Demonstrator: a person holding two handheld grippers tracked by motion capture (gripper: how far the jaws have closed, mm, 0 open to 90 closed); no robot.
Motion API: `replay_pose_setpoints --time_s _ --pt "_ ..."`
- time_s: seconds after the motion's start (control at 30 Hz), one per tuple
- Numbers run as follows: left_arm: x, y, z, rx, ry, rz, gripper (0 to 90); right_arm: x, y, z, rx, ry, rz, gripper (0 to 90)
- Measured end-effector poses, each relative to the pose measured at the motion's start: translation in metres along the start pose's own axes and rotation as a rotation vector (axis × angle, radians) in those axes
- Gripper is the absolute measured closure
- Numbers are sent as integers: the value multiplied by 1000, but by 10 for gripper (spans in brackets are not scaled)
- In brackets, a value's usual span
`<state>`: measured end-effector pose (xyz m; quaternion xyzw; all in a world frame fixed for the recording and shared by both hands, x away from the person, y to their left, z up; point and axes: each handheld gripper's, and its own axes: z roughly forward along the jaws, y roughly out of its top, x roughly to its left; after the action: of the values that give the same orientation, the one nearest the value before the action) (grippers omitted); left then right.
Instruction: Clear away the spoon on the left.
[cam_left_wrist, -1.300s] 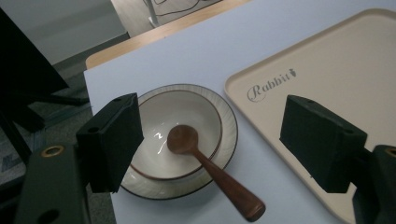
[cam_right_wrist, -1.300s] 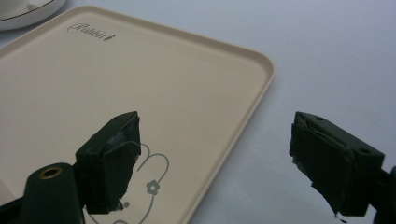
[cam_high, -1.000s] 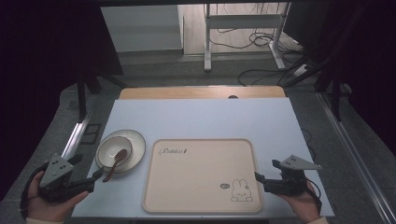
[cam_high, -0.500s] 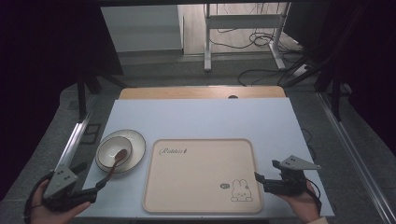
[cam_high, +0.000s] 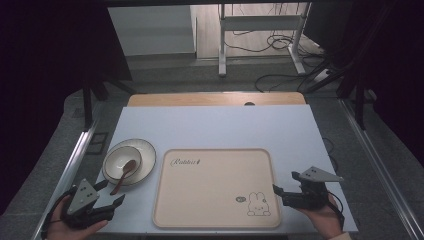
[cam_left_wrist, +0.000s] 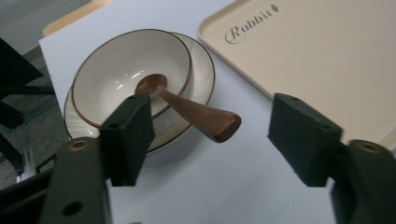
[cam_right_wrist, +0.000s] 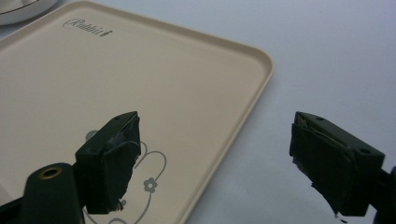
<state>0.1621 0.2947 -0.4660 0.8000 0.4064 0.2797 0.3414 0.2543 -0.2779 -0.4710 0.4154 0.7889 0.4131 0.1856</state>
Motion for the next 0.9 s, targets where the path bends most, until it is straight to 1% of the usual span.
replay_pose_setpoints --time_s 0.13,0.17,0.33,0.4,0.47,0.6,0.7,0.83,0.9 --pt "-2 0 4 8 6 20 393 1 0 0 2 1 -2 166" --pt "-2 -1 5 17 8 29 403 1 0 0 3 1 -3 166" --pt "-2 0 10 19 6 33 458 1 0 1 6 0 -2 166" --pt "-2 0 11 23 16 36 479 0 0 1 5 -3 -1 166" --pt "-2 1 13 30 26 36 520 0 0 0 5 -4 -1 167" --pt "-1 1 16 40 40 37 623 1 0 0 8 -3 -5 166" --pt "-3 1 17 55 54 59 659 0 0 0 6 -5 -7 166" --pt "-3 1 18 60 58 60 716 -1 0 0 9 -8 -7 166" --pt "-2 0 18 63 64 62 726 -1 0 0 8 -7 -9 166"
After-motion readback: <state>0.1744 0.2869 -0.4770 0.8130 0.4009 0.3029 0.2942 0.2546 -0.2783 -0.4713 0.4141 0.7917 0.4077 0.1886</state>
